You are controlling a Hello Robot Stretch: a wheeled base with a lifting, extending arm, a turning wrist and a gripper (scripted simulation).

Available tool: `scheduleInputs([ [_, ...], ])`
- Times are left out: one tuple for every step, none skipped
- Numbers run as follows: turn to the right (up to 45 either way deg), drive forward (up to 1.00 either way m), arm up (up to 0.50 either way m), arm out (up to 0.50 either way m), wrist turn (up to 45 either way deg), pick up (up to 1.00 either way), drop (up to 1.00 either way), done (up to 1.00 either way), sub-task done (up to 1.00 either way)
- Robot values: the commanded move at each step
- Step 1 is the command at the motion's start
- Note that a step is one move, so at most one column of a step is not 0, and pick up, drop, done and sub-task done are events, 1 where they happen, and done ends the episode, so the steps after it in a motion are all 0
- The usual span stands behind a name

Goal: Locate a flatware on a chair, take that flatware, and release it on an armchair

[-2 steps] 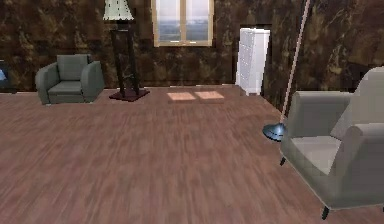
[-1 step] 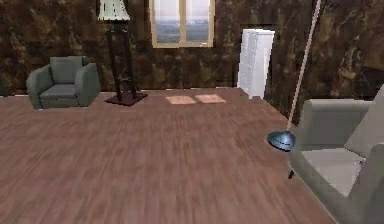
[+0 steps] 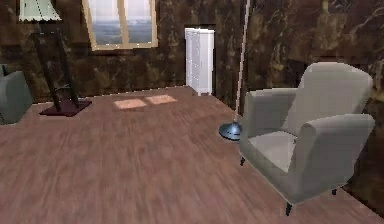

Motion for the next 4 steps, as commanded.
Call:
scheduleInputs([
  [0.0,1.0,0.0,0.0,0.0,0.0,0.0,0.0,0.0],
  [12.0,0.0,0.0,0.0,0.0,0.0,0.0,0.0,0.0],
  [0.0,0.25,0.0,0.0,0.0,0.0,0.0,0.0,0.0],
  [27.0,0.0,0.0,0.0,0.0,0.0,0.0,0.0,0.0],
])
